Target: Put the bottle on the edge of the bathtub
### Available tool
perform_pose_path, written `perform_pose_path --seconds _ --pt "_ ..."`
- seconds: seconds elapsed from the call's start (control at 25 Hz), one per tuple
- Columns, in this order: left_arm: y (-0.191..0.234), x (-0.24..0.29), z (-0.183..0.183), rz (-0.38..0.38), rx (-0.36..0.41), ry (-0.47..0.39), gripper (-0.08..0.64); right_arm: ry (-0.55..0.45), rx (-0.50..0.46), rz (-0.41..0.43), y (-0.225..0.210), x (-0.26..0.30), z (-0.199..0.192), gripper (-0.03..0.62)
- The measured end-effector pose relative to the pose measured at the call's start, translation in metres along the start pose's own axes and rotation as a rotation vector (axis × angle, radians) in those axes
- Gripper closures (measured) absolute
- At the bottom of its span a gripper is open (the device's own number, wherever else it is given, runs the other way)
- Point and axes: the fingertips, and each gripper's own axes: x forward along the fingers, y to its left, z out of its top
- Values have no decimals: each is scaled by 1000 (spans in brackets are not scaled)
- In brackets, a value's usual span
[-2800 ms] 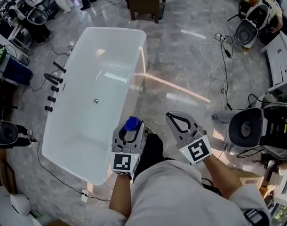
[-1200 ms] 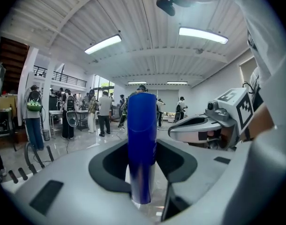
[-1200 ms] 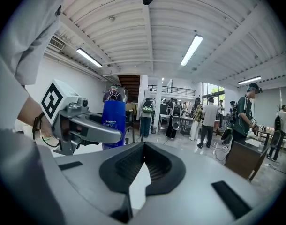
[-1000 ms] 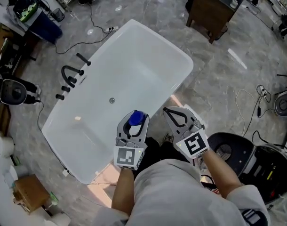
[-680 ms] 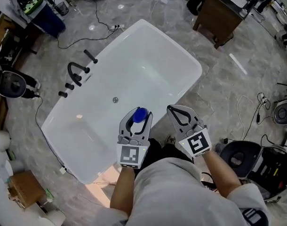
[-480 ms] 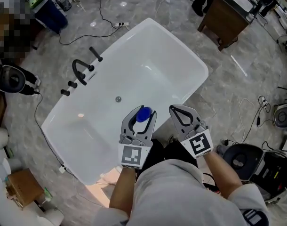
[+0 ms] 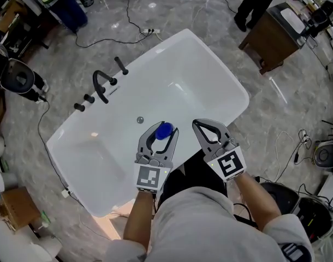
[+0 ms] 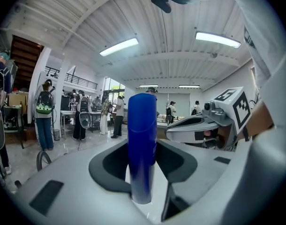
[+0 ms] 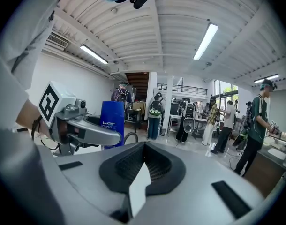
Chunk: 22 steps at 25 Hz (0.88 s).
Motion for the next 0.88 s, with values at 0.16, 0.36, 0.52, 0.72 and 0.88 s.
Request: perform_pose_path --seconds 0.16,0.36,0.52,0.72,0.88 --pt "21 30 -1 48 3 -22 390 0 15 52 -24 30 -4 586" --pt "43 82 -4 68 36 -15 390 7 -36 115 -70 66 -10 586" --pt "56 108 -15 97 -6 2 390 37 26 122 -95 85 -29 586" --pt "76 134 -17 114 -7 -8 390 32 54 126 -117 110 -36 586" --pt "91 153 -29 128 -11 3 390 36 13 156 -131 127 -50 586"
